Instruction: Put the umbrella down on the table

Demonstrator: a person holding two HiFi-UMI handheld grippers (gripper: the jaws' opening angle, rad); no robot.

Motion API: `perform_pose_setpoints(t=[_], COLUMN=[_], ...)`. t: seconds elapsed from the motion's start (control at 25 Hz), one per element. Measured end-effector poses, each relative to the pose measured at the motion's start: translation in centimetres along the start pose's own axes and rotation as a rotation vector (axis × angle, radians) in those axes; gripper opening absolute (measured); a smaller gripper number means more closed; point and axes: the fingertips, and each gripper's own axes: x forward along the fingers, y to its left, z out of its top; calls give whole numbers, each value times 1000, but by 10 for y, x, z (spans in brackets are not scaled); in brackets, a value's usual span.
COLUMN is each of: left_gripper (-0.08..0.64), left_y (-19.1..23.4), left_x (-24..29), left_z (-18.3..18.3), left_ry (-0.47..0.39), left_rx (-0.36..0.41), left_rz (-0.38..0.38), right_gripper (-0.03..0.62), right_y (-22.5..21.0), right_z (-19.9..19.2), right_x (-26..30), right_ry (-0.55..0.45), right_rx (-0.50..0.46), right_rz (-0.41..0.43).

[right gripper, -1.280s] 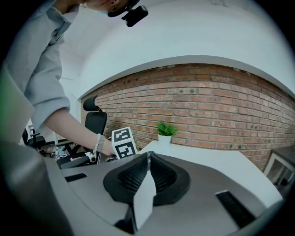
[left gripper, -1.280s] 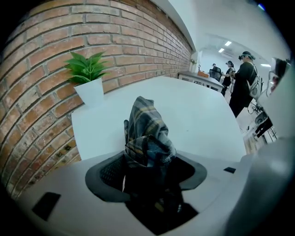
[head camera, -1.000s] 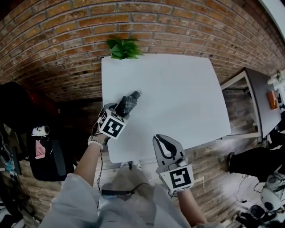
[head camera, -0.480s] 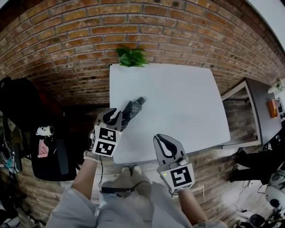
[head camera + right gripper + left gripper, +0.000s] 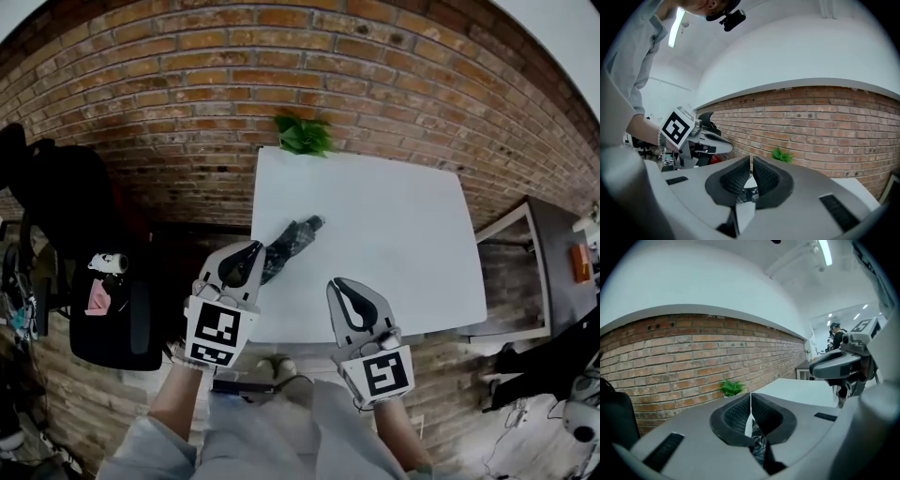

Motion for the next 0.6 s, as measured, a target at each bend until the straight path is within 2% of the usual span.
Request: perform_pose_setpoints(t=[0.28, 0.4, 0.48, 0.6], left_gripper=[21, 20, 19, 18], left_y=[-10, -11, -10, -6], left_x=[-46, -61, -68, -76], left_z=[34, 39, 44, 48], left_ry=[-94, -110, -128, -151], left_rx=[38, 48, 59, 28], left_rz=[46, 56, 65, 75], right_gripper=[49, 49, 49, 49], right_y=[8, 6, 5, 6], right_z=[27, 34, 34, 28], right_x=[-3, -6, -7, -6], right_ry=[-62, -80, -74, -37], right_rx=[7, 11, 11, 11], right_rz=[30, 30, 31, 38])
